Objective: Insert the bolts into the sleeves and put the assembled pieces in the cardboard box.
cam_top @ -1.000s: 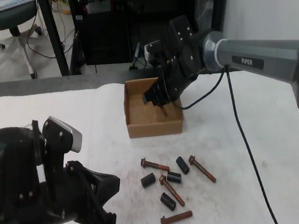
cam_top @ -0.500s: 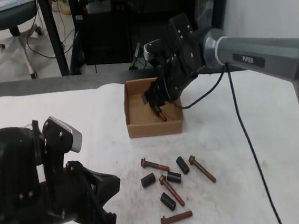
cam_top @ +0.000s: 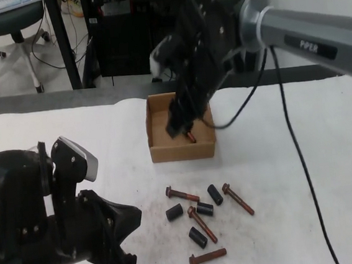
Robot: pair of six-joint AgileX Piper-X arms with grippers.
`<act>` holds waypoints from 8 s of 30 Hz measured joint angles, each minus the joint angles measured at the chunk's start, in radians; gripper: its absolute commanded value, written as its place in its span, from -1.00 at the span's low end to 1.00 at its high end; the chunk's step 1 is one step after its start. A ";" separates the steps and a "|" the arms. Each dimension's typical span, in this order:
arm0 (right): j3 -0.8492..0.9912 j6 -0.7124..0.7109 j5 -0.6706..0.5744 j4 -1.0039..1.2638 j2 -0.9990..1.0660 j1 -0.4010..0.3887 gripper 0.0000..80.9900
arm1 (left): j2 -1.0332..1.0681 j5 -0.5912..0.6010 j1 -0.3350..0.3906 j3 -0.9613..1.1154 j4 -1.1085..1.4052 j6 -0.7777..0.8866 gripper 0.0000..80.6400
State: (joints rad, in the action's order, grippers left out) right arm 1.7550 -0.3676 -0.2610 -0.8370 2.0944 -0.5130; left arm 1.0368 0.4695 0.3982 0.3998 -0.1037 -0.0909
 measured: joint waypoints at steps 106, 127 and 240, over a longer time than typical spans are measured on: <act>-0.251 -0.384 0.273 0.149 0.002 -0.130 -0.16 | 0.000 -0.004 0.000 0.000 -0.080 -0.045 -0.99; -0.185 -0.261 0.085 0.012 -0.042 -0.122 -0.16 | 0.000 -0.004 0.000 0.000 -0.082 -0.045 -0.99; -0.401 -0.062 -0.106 -0.037 -0.747 0.164 -0.98 | 0.233 -0.149 0.164 0.425 -0.568 -0.259 -0.99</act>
State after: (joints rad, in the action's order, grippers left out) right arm 1.3540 -0.4292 -0.3671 -0.8738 1.3472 -0.3487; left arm 1.2694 0.3204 0.5618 0.8250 -0.6718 -0.3499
